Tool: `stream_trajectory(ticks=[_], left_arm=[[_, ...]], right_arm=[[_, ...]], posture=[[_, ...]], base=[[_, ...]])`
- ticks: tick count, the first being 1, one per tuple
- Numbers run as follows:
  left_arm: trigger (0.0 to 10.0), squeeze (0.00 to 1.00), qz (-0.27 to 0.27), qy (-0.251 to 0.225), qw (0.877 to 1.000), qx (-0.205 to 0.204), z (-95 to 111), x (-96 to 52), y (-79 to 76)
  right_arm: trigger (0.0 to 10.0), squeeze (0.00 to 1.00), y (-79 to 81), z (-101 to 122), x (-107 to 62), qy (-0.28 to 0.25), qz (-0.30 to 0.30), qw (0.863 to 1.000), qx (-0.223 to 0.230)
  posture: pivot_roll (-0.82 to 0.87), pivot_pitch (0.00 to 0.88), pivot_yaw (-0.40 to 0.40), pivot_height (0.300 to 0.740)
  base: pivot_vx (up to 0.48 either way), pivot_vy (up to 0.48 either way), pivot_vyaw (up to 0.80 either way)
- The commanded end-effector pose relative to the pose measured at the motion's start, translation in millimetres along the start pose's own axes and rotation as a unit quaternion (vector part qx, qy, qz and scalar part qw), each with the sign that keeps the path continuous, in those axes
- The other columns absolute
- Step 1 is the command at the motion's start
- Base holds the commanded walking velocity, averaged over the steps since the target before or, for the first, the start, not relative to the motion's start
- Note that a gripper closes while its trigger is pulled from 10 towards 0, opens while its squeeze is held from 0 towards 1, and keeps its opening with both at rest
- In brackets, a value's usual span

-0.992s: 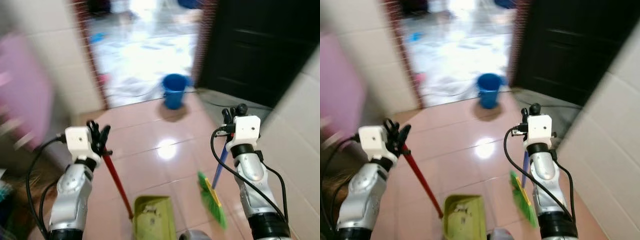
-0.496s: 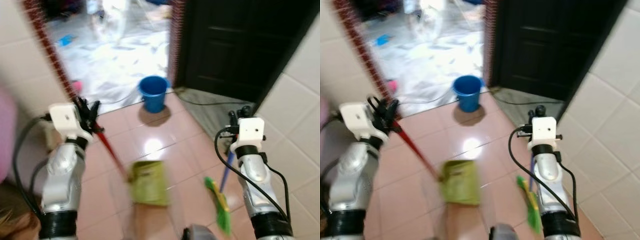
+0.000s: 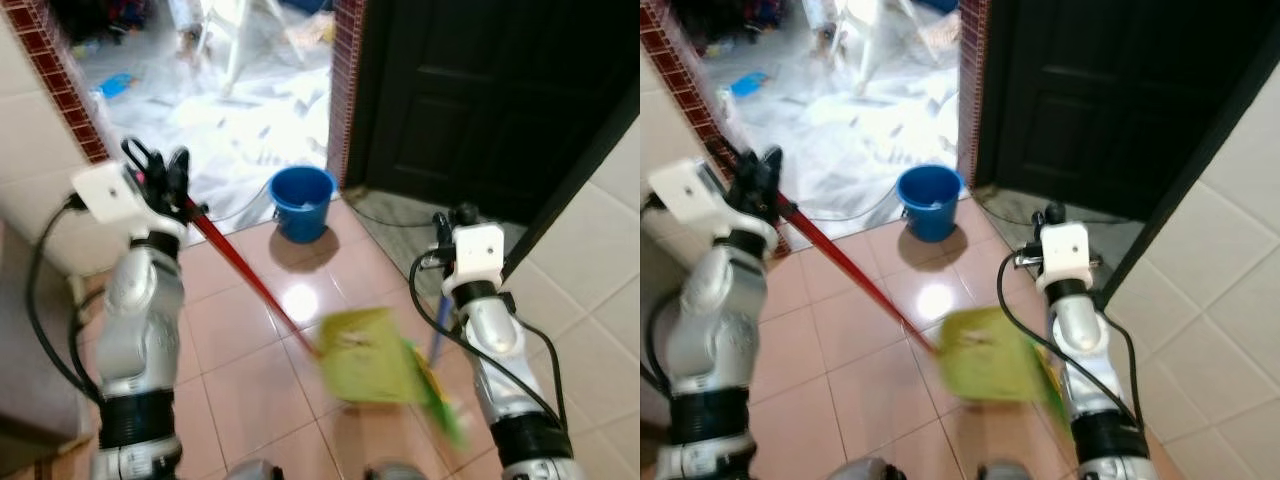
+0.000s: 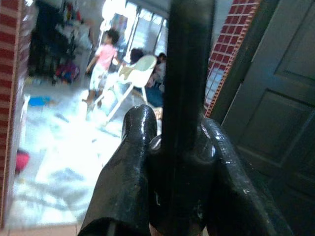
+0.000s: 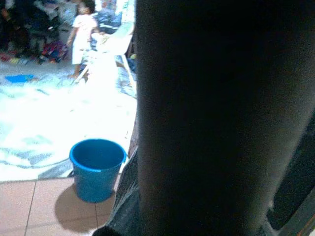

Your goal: Sweep floor

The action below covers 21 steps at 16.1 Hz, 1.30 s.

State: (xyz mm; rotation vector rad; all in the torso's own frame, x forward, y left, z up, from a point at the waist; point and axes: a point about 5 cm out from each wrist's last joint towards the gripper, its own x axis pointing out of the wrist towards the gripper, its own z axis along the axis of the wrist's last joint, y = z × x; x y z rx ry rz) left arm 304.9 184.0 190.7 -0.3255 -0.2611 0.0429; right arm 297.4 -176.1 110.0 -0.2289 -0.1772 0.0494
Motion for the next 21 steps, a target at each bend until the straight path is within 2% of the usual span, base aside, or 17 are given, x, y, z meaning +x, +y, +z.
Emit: stream_trajectory(ticks=[1, 5, 11, 14, 19, 21], left_arm=[[10.0, 0.00, 0.002, -0.034, 0.999, -0.015, 17, 5.4, -4.2], [10.0, 0.00, 0.015, -0.056, 0.998, -0.035, 30, 18.5, -3.1], [10.0, 0.00, 0.031, -0.124, 0.991, -0.040, 67, 44.7, -5.8], [10.0, 0.00, 0.031, -0.136, 0.989, -0.050, 73, 50.3, -11.0], [10.0, 0.00, 0.059, -0.159, 0.985, -0.027, 82, 58.2, -10.4], [10.0, 0.00, 0.062, -0.156, 0.985, -0.026, 80, 60.1, -10.8]], right_arm=[[10.0, 0.00, -9.1, 0, -1.1, -0.002, -0.008, 1.000, -0.019], [10.0, 0.00, -1.4, -2, -2.1, 0.000, 0.003, 1.000, -0.014], [10.0, 0.00, 2.9, -1, 2.9, -0.004, 0.010, 1.000, -0.013], [10.0, 0.00, 8.3, -1, 2.9, -0.007, 0.017, 1.000, -0.011], [10.0, 0.00, 12.4, -1, 3.2, -0.009, 0.025, 1.000, -0.011], [10.0, 0.00, 13.7, 0, 3.7, -0.010, 0.027, 1.000, -0.010]], posture=[[-0.06, 0.000, 0.029, 0.740], [-0.06, 0.000, 0.032, 0.740], [-0.06, 0.000, 0.039, 0.740], [-0.06, 0.000, 0.040, 0.740], [-0.06, 0.000, 0.043, 0.740], [-0.06, 0.000, 0.044, 0.740]], base=[[0.401, 0.262, 0.00], [0.401, 0.262, 0.00], [0.412, 0.216, 0.00], [0.463, 0.000, 0.00], [0.477, 0.000, 0.00], [0.480, 0.000, 0.00]])
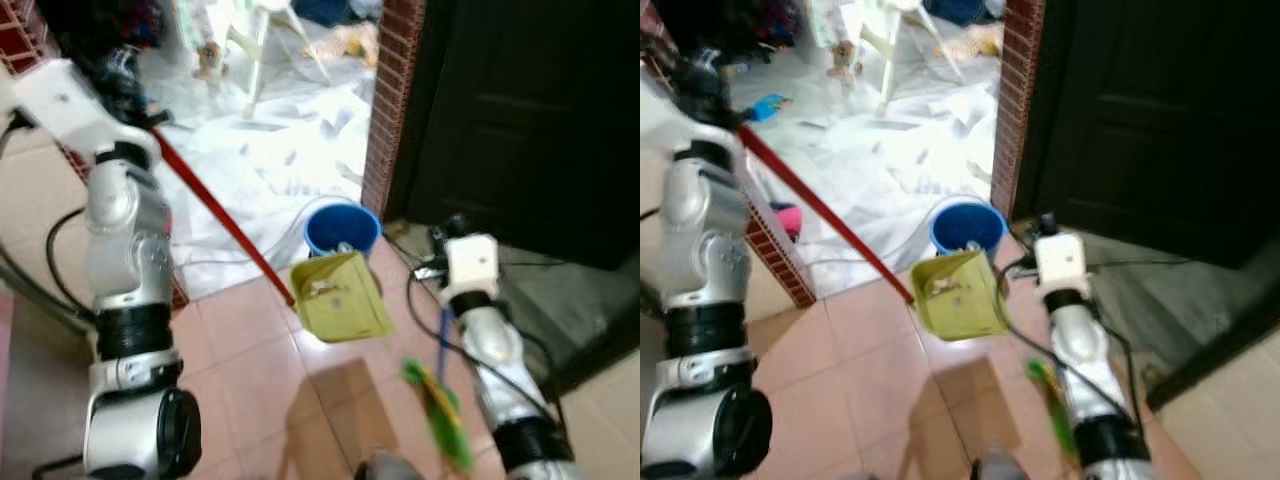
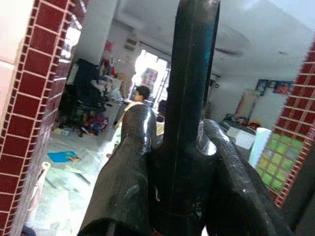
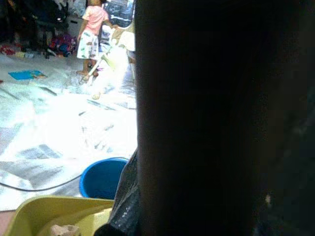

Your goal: Sweep floor

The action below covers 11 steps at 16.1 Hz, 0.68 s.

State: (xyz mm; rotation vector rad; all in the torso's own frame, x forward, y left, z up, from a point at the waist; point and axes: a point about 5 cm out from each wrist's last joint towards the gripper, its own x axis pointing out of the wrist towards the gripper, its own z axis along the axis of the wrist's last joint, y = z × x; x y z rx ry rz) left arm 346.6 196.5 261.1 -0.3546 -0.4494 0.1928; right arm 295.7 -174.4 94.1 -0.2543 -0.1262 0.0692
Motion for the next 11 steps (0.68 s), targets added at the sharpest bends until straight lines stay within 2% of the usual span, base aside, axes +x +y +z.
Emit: stream_trajectory(ticks=[1, 8, 11], left_arm=[[10.0, 0.00, 0.006, -0.050, 0.999, -0.019, 20.4, 6.3, -1.6], [10.0, 0.00, 0.016, -0.070, 0.997, 0.004, 25.9, 10.7, -2.4], [10.0, 0.00, 0.007, -0.084, 0.996, 0.030, 27.8, 12.7, -7.2]], right_arm=[[10.0, 0.00, 8.7, 14.9, 7.7, -0.035, 0.014, 0.999, 0.001], [10.0, 0.00, 13.1, 13.8, 6.7, -0.035, 0.024, 0.999, 0.004], [10.0, 0.00, 16.7, 14.0, 6.4, -0.037, 0.029, 0.999, 0.009]], posture=[[-0.06, 0.000, 0.044, 0.740], [-0.06, 0.000, 0.048, 0.740], [-0.06, 0.000, 0.050, 0.740]], base=[[0.480, 0.000, 0.00], [0.480, 0.000, 0.00], [0.480, 0.000, 0.00]])
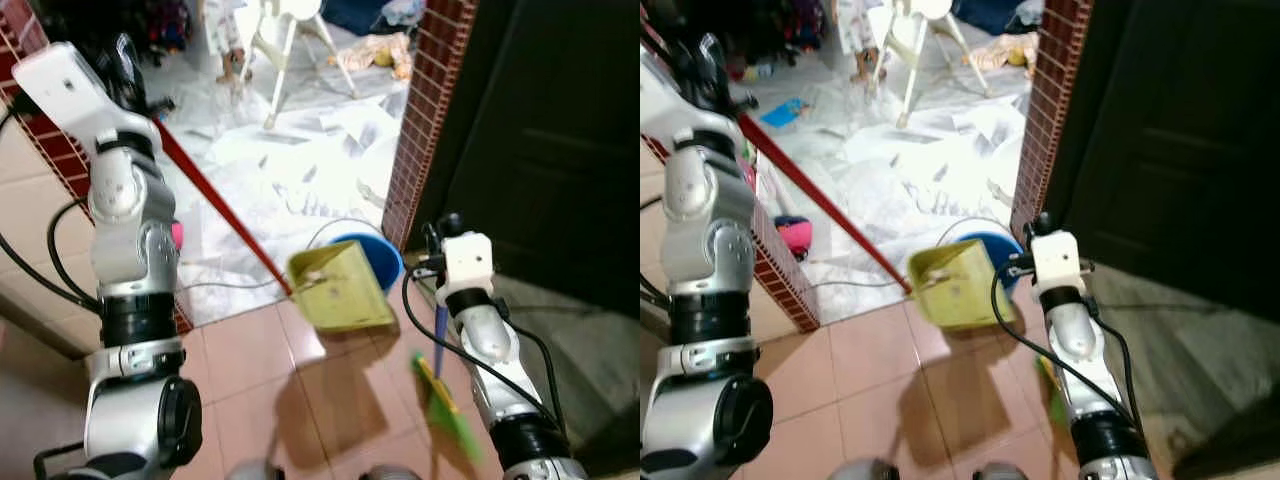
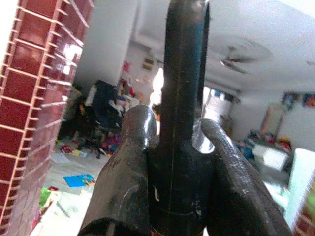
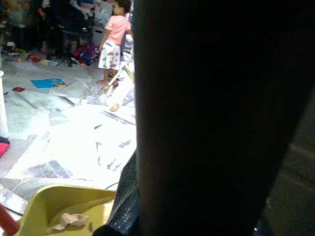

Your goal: Sweep floor

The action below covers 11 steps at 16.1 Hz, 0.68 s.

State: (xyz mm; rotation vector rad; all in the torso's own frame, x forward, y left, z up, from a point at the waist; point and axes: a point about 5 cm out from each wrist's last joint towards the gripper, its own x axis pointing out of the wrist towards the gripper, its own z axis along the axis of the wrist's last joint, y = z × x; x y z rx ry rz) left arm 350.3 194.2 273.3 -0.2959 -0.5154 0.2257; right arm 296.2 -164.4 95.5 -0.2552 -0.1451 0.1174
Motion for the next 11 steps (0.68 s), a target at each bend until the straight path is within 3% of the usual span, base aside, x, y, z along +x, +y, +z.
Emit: stream_trajectory(ticks=[1, 9, 11], left_arm=[[10.0, 0.00, 0.004, -0.048, 0.999, 0.005, 20, 7.1, 0.0], [10.0, 0.00, -0.022, -0.063, 0.997, 0.030, 17, -1.0, -13.7], [10.0, 0.00, -0.035, -0.068, 0.996, 0.042, 15, -4.4, -17.5]], right_arm=[[10.0, 0.00, 8.0, 10, 5.1, -0.025, 0.008, 1.000, 0.008], [10.0, 0.00, 9.6, 10, 5.1, -0.025, 0.012, 1.000, 0.009], [10.0, 0.00, 10.0, 10, 5.3, -0.025, 0.013, 1.000, 0.009]], posture=[[-0.06, 0.000, 0.049, 0.740], [-0.06, 0.000, 0.050, 0.740], [-0.06, 0.000, 0.050, 0.740]], base=[[0.480, 0.000, 0.00], [0.469, 0.000, 0.00], [0.000, 0.000, 0.00]])
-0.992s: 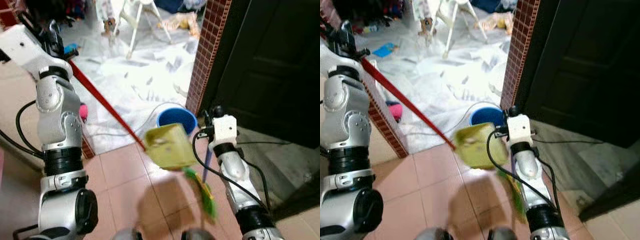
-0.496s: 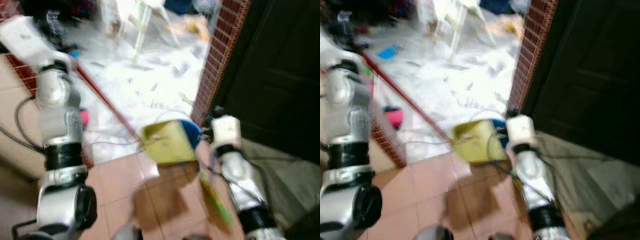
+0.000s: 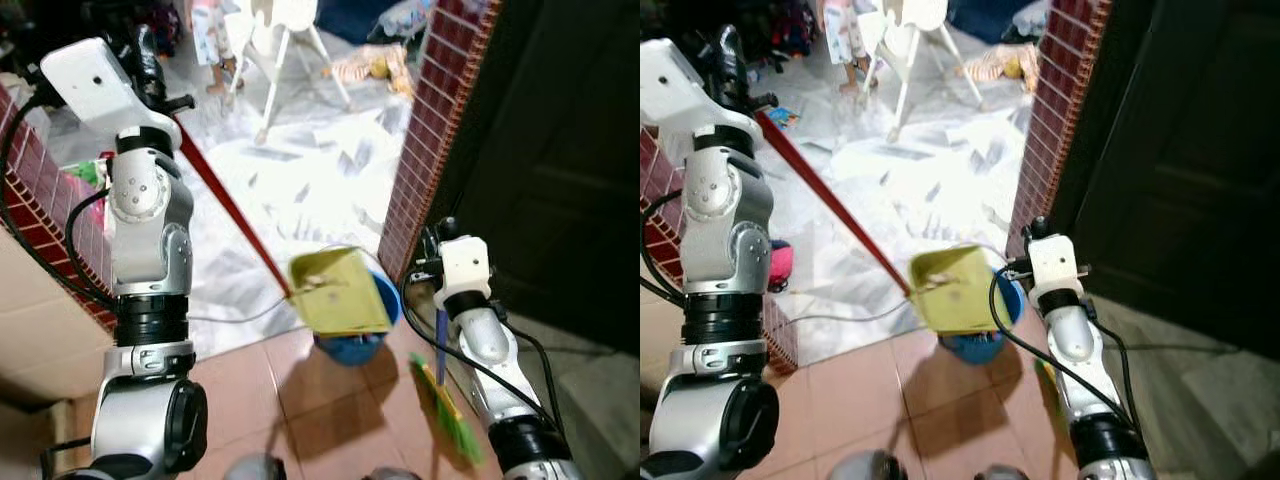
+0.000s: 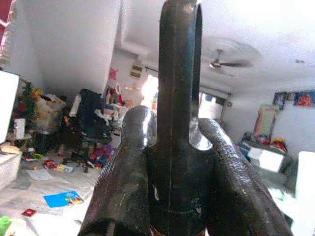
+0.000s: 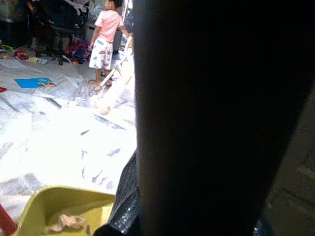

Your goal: Sweep floor

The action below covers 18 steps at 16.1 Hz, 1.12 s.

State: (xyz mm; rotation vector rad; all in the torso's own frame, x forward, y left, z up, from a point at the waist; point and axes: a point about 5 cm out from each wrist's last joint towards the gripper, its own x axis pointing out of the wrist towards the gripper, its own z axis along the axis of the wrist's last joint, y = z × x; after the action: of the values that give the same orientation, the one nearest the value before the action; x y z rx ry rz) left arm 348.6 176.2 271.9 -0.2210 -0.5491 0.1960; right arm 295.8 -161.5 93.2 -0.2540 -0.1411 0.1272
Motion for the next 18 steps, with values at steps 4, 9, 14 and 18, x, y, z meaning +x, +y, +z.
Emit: stream_trajectory(ticks=[4, 9, 14, 18], left_arm=[[10.0, 0.00, -0.036, -0.066, 0.996, 0.043, 17, -4.6, -12.1], [10.0, 0.00, -0.064, -0.075, 0.994, 0.048, 10, -15.9, -34.6], [10.0, 0.00, -0.168, -0.088, 0.981, 0.038, 3, -31.4, -80.4], [10.0, 0.00, -0.216, -0.083, 0.973, 0.020, -7, -44.0, -109.3]], right_arm=[[10.0, 0.00, 6.6, 11, 6.9, -0.027, 0.009, 1.000, 0.008], [10.0, 0.00, 7.7, 12, 8.5, -0.029, 0.010, 0.999, 0.009], [10.0, 0.00, 8.7, 13, 10.3, -0.031, 0.009, 0.999, 0.009], [10.0, 0.00, 11.0, 14, 11.0, -0.034, 0.009, 0.999, 0.011]], posture=[[-0.07, 0.000, 0.048, 0.740], [-0.07, 0.000, 0.050, 0.740], [-0.08, 0.000, 0.057, 0.740], [-0.09, 0.000, 0.064, 0.740]], base=[[0.000, 0.000, 0.00], [0.000, 0.000, 0.00], [0.000, 0.000, 0.00], [0.000, 0.000, 0.00]])
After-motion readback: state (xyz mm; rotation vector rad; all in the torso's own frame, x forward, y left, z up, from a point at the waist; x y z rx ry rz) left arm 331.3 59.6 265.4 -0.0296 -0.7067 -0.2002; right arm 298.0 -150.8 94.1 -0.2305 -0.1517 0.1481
